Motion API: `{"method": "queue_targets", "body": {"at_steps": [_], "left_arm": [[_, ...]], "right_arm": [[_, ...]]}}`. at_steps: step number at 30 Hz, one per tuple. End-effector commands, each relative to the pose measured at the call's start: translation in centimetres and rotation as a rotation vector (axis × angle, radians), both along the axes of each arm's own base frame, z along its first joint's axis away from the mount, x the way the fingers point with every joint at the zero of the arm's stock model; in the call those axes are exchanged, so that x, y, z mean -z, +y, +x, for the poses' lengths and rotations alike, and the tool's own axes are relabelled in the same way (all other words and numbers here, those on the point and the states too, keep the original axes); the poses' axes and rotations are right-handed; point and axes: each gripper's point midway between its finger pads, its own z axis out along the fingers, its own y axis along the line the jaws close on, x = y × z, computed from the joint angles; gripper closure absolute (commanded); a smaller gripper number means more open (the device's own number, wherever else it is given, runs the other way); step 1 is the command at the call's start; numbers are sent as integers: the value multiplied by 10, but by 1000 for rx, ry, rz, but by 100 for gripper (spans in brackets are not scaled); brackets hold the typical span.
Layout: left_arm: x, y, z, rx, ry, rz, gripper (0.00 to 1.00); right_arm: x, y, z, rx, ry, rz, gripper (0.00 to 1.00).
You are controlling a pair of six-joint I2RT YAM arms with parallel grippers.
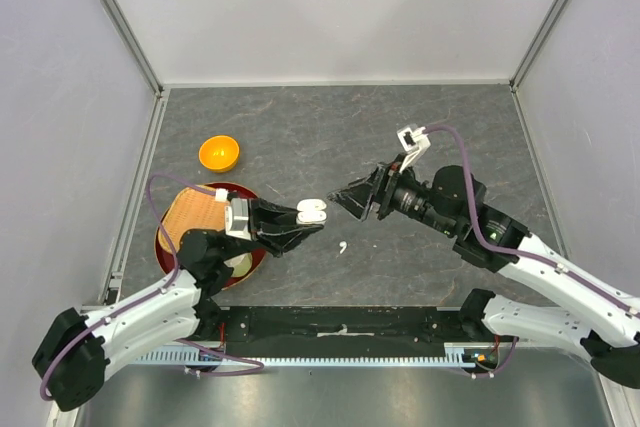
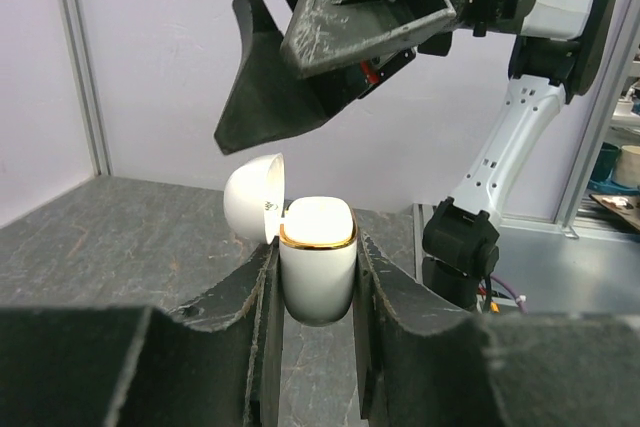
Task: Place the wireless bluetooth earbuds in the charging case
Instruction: Open the charging case, then pick up the earbud from the center of the board.
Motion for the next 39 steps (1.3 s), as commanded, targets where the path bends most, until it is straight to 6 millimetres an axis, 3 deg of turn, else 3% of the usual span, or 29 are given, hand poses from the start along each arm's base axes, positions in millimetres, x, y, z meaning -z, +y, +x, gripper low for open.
{"method": "queue_targets", "body": {"at_steps": [1, 5, 9, 12, 25, 33, 39], "left_arm": [[-12, 6, 4, -50, -24, -34, 98], [-12, 9, 5, -70, -21, -30, 98], [-11, 12, 6, -88, -14, -28, 98], [-12, 16, 4, -97, -16, -34, 98], [-8, 32, 2, -166, -22, -35, 98], [-8, 45, 1, -224, -38, -53, 98], [-1, 52, 2, -254, -29, -57, 98]], "right_arm": [[-25, -16, 8, 93, -56, 75, 18], [-8, -41, 25, 263, 15, 49, 18], [34, -68, 44, 427, 129, -69, 23], [61, -69, 48, 434, 191, -140, 24], [177, -54, 50, 411, 442, -505, 18], [213, -37, 44, 421, 523, -575, 22], [231, -37, 44, 497, 567, -583, 28]]}}
